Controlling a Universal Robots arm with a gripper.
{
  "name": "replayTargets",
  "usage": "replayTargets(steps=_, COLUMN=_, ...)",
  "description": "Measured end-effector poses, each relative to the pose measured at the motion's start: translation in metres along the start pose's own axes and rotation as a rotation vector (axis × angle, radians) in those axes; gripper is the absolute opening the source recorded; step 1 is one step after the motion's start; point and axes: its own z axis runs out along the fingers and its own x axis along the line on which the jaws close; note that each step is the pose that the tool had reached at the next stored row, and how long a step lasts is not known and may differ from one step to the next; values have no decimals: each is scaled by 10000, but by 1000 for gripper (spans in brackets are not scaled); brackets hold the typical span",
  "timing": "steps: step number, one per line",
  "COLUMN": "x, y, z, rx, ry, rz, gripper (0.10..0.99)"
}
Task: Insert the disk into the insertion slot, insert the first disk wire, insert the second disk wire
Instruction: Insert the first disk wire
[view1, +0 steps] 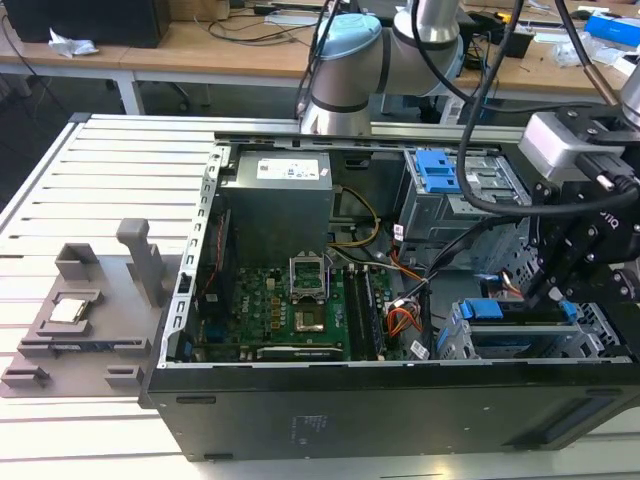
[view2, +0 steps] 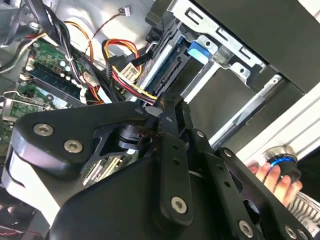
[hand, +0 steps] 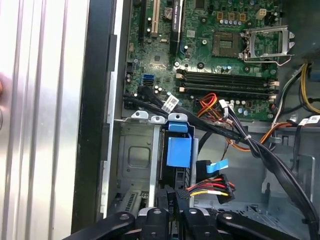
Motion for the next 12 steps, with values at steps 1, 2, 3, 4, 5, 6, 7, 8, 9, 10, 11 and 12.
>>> replayTargets(steps=1, x=21, y=0, z=11, rx=13, ry=-238, rz=3, gripper=176)
replayTargets(steps=2, x=27, y=-2, z=14, rx=19, ry=-355, rz=1, gripper=176)
replayTargets(steps=3, x=31, y=-7, z=18, rx=26, ry=-477, rz=-4, gripper=176)
replayTargets(steps=4, x=34, y=-23, z=21, rx=31, ry=-595, rz=-8, gripper=176)
replayTargets(steps=5, x=36, y=-45, z=27, rx=29, ry=-645, rz=-10, gripper=176)
replayTargets(steps=6, x=38, y=-84, z=40, rx=19, ry=-680, rz=-11, gripper=176)
replayTargets(steps=7, x=38, y=-107, z=54, rx=10, ry=-691, rz=-11, gripper=176)
replayTargets(steps=8, x=39, y=-119, z=66, rx=4, ry=-695, rz=-12, gripper=176)
replayTargets(steps=9, x=40, y=-128, z=82, rx=-2, ry=-695, rz=-12, gripper=176)
replayTargets(steps=10, x=40, y=-133, z=91, rx=-4, ry=-697, rz=-12, gripper=176)
replayTargets(steps=11, x=37, y=-137, z=100, rx=-5, ry=-697, rz=-11, gripper=176)
replayTargets(steps=12, x=35, y=-141, z=107, rx=-5, ry=-698, rz=-11, gripper=176)
